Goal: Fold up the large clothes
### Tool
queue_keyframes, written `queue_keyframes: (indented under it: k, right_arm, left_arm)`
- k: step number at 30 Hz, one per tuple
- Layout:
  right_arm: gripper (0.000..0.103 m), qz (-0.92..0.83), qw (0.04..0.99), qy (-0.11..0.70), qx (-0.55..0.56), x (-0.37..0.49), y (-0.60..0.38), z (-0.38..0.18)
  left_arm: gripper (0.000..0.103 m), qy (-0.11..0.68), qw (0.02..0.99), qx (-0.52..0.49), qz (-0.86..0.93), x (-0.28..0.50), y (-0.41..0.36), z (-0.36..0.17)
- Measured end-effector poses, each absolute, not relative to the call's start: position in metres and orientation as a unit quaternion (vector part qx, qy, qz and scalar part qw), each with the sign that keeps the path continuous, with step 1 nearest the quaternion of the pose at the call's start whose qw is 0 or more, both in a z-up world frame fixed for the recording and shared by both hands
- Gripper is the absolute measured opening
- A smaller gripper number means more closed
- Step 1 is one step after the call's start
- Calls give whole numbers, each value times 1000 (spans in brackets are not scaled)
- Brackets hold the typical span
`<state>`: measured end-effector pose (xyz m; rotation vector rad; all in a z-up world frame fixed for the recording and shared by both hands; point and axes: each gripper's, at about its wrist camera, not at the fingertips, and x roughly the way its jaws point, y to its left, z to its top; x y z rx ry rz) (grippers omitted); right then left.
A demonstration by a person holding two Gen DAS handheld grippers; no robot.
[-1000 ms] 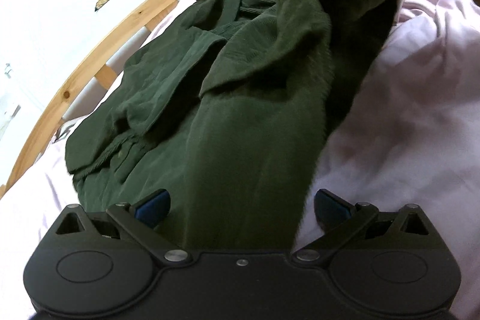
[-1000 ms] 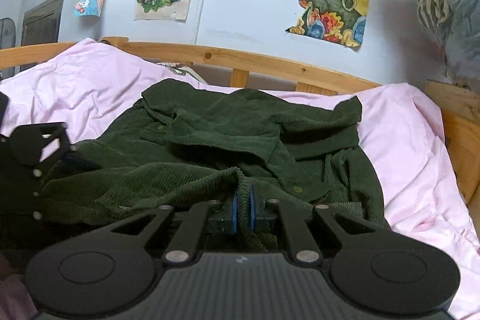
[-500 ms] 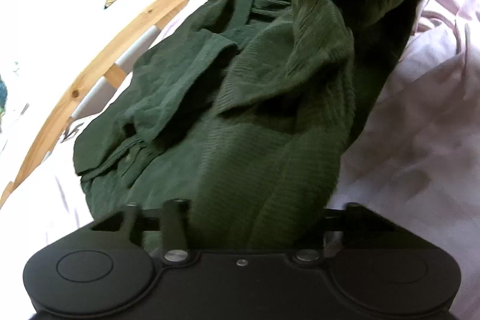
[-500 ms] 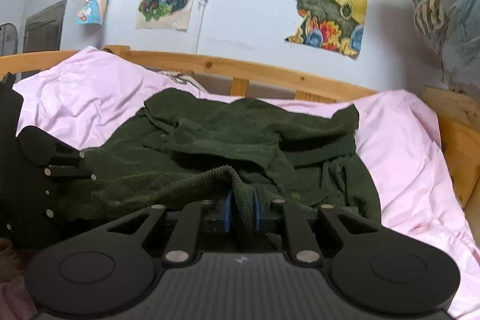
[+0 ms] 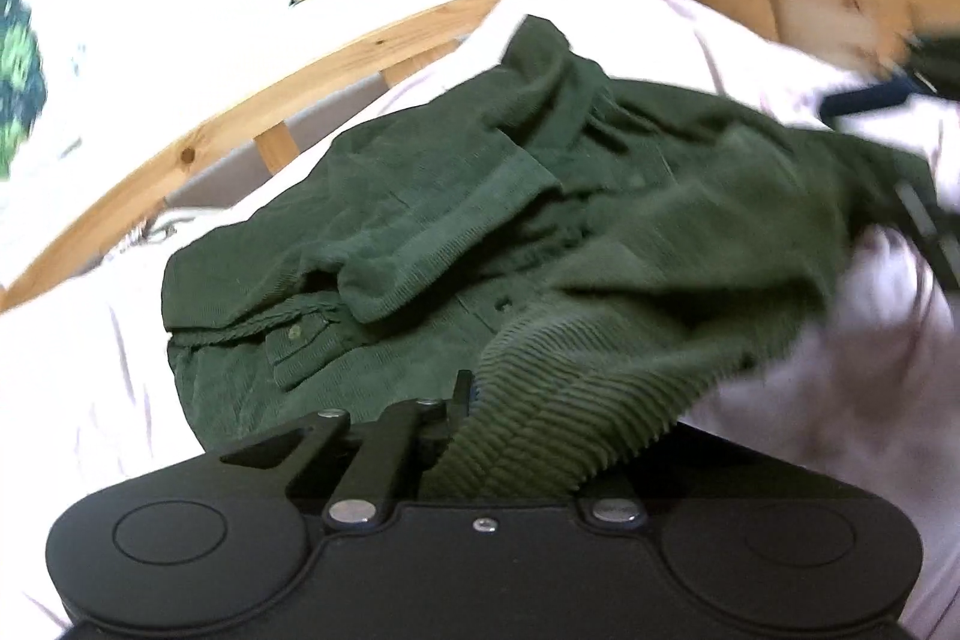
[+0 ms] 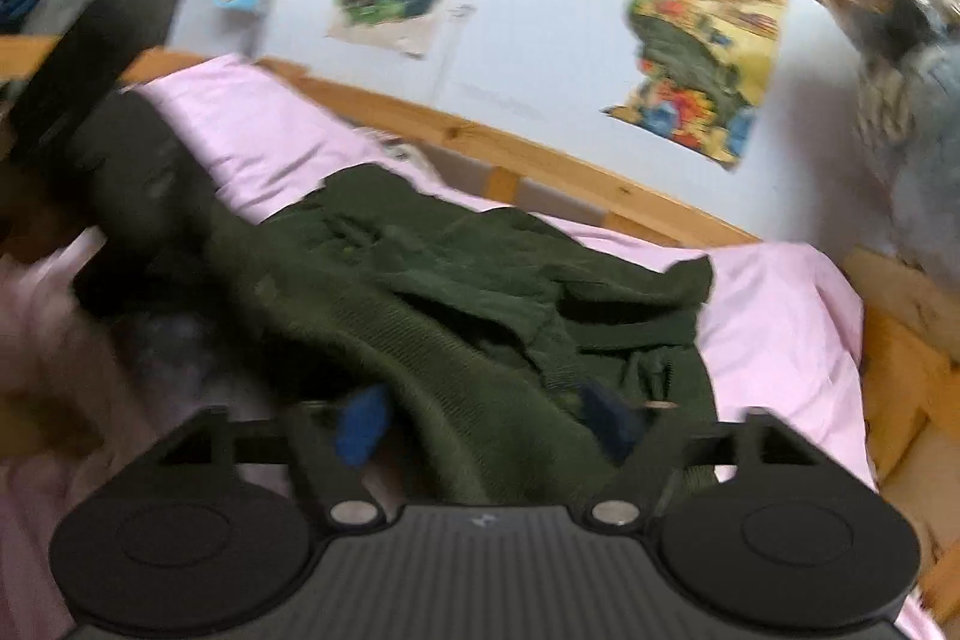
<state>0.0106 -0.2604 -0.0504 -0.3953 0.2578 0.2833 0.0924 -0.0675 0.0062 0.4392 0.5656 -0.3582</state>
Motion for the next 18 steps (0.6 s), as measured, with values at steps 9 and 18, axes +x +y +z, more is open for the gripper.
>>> queue_keyframes:
  k: [9, 18]
  right_arm:
    - [76, 71, 919, 253, -294, 61, -230, -107]
    - [14, 3, 941, 219, -257, 61, -266, -91]
  left_arm:
    - [5, 306, 923, 150, -180, 115, -59, 28]
    - [8, 298, 921, 172, -182, 100, -55, 7]
